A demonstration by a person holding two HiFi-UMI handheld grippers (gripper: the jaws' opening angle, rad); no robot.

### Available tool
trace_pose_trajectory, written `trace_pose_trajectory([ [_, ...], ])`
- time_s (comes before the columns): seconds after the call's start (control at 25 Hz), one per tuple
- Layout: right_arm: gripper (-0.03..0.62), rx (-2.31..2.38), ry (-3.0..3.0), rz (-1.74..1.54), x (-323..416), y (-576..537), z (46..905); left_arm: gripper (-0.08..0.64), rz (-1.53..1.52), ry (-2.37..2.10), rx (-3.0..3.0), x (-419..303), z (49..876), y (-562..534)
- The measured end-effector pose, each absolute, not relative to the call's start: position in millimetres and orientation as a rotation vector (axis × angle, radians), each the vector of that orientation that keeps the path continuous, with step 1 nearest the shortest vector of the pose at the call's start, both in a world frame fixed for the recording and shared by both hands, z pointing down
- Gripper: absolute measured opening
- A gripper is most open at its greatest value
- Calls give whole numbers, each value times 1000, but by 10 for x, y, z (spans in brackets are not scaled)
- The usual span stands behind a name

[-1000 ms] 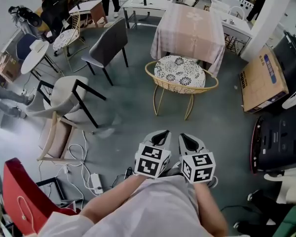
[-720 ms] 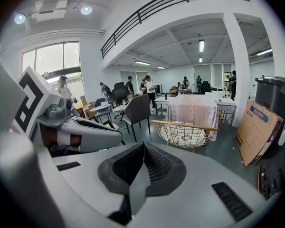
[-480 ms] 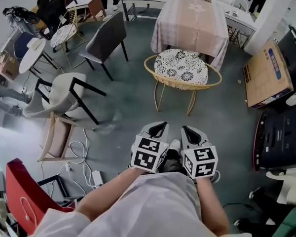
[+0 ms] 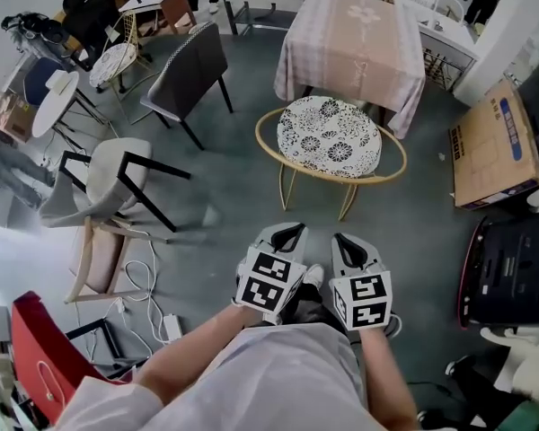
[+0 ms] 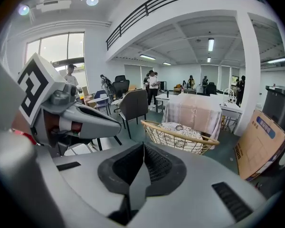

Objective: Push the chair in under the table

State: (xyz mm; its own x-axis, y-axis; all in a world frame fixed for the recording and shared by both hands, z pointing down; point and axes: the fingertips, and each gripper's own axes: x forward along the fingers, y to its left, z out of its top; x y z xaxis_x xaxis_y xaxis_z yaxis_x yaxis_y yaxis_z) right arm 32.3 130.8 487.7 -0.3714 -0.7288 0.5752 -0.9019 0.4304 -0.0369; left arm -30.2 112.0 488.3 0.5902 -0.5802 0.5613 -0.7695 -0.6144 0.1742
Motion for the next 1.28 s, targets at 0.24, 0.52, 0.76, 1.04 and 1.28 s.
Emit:
trace_pose_trajectory([
  [0.24, 5, 1319, -2185, 407, 503, 915, 4929, 5, 738, -1095, 2459, -169, 4967, 743],
  [0.52, 5, 1162, -2133, 217, 658, 503, 5080, 6, 902, -1081, 2524, -34, 5177, 383],
  [0.76, 5, 1040, -2096, 104, 783, 282, 5280, 13, 1050, -1074, 2539, -3, 5396, 152],
  [1.04, 6, 933, -2054, -29, 828, 143, 5442, 71, 1240, -1033, 2594, -80, 5541, -63],
  [1.28, 6, 891, -2007, -110, 869, 19, 5487, 108, 1519, -898, 2694, -119, 5693, -207],
])
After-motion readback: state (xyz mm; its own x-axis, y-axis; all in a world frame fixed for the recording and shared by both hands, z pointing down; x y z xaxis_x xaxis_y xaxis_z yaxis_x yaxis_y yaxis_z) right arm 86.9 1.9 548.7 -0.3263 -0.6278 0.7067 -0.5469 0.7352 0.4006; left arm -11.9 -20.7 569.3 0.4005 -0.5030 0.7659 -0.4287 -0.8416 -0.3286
